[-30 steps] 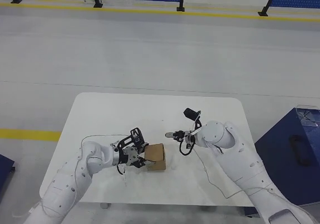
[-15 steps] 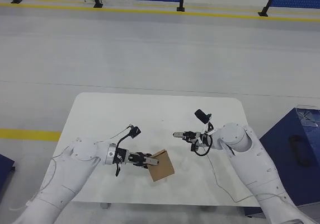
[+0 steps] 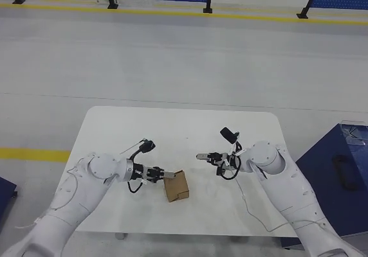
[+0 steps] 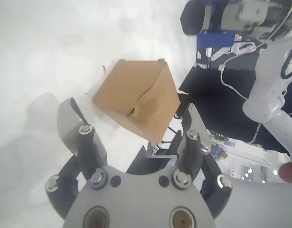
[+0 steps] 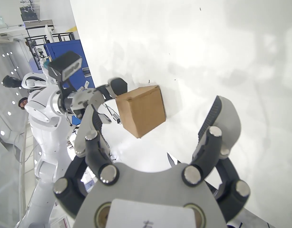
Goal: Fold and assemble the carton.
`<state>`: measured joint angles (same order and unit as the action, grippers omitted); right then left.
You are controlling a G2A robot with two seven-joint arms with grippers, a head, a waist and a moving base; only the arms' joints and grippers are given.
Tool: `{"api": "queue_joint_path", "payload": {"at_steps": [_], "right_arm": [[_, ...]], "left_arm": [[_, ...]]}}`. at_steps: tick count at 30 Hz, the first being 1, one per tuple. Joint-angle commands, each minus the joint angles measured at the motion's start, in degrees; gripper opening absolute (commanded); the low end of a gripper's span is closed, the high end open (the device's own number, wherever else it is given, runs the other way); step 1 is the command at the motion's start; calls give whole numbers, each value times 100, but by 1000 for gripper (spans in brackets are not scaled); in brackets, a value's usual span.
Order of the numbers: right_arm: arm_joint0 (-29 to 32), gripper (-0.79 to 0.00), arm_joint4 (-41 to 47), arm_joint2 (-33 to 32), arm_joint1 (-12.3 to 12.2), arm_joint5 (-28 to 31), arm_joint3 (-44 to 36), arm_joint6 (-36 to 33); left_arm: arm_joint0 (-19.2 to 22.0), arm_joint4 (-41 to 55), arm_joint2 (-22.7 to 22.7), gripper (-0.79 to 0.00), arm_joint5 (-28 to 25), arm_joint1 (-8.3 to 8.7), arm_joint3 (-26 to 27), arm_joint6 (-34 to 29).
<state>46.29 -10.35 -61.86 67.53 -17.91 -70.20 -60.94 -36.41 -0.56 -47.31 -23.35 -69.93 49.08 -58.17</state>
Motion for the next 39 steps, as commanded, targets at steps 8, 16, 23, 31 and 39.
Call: {"api": "queue_joint_path", "payload": {"at_steps": [8,16,23,31,39], "right_arm": [[-11,0,6,20,4,3,1,-19],[-11,0,6,20,4,3,1,-19],[-11,0,6,20,4,3,1,-19],[335,0,245,-408,-75,102,-333,517],[335,0,245,-408,-75,102,-333,517]], "left_arm": [[-1783,-1778,-1651,-785,-1426,694,3265,2324],[-3251,-4435,-1927,-785,-2356,747,4918,4347],[-2937,-5914,-974,-785,-1159,495,4327,4922],[-2312,-5984,-389,-785,-800,274,3587,4589],[-2222,-5901,-359,-785,-751,222,3430,4462]]}}
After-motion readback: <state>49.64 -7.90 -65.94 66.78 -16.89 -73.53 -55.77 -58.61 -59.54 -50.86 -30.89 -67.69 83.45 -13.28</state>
